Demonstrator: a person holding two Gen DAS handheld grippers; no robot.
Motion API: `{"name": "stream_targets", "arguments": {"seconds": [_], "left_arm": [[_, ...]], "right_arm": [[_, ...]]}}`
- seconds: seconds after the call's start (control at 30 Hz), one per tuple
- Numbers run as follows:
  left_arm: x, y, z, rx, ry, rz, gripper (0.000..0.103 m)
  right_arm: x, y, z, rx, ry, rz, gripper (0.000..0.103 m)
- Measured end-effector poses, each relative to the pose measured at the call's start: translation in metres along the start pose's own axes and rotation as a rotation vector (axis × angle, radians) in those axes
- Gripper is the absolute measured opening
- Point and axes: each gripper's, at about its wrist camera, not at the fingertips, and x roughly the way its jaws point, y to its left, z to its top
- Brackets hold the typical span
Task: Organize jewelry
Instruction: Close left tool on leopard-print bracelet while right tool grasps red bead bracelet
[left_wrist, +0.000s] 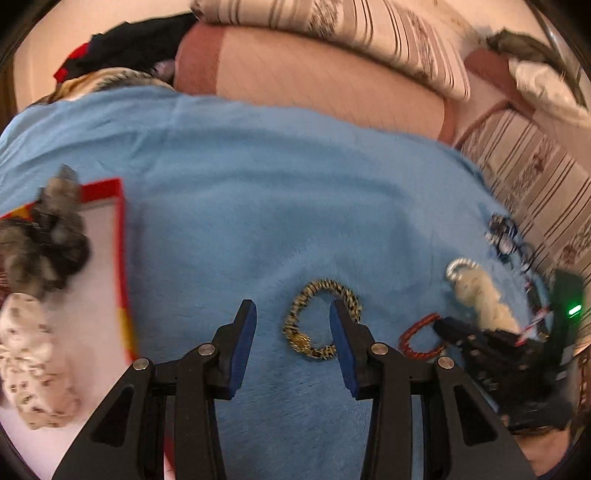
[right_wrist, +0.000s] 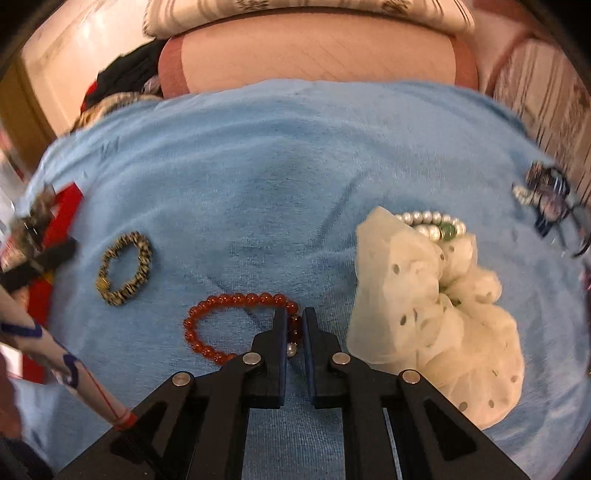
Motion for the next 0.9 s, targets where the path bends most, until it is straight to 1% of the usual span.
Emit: {"name": "stream_targets", "arguments": {"seconds": [0.1,0.17,0.23,0.3,0.33,0.37,0.43,0.47,0.5,0.57,0.73,0.8,0.9], "left_arm": [[0.018,-0.004,-0.004,0.007,0.036,0.032,0.040],[0.026,-0.006,-0.005,0.012,0.050,0.045,0.040],[0.030,-0.010,-0.006,0.042,0.037,0.074,0.039],[0.034,-0.017,-0.008,0.080,0.022,0.120,0.029],[0.036,-0.019,-0.009,0.099,0.015,0.156,0.020],[0.037,-0.022,-0.010,0.117,0.001,0.191,0.015],[0.038,-0.027,-0.012,0.134,-0.010,0.224,0.011],[0.038,-0.031,-0.013,0.151,-0.010,0.237,0.005],[0.038,-0.035,-0.015,0.171,-0.010,0.248,0.005],[0.035,-0.040,-0.019,0.186,-0.010,0.252,0.004],[0.033,-0.044,-0.022,0.197,0.007,0.200,0.004],[0.034,-0.047,-0.023,0.226,0.010,0.214,0.005],[0.035,-0.046,-0.022,0.225,0.014,0.215,0.005]], "right_arm": [[-0.002,-0.007,-0.003,0.023,0.007,0.048,0.009],[-0.001,-0.004,-0.002,0.029,0.011,0.075,0.009],[-0.002,-0.005,-0.003,0.031,0.012,0.090,0.009],[-0.001,-0.003,-0.003,0.037,0.014,0.110,0.009],[-0.002,-0.004,-0.003,0.039,0.015,0.115,0.009],[-0.001,-0.003,-0.002,0.037,0.015,0.122,0.009],[0.001,-0.001,-0.001,0.031,0.017,0.129,0.010],[0.003,0.000,0.000,0.026,0.020,0.128,0.011],[0.005,0.001,0.001,0.020,0.020,0.126,0.012],[0.009,0.002,0.004,0.010,0.019,0.121,0.012],[0.011,0.009,0.005,-0.035,0.006,0.091,0.012],[0.012,0.012,0.006,-0.055,0.007,0.076,0.012],[0.011,0.015,0.006,-0.077,0.015,0.060,0.012]]}}
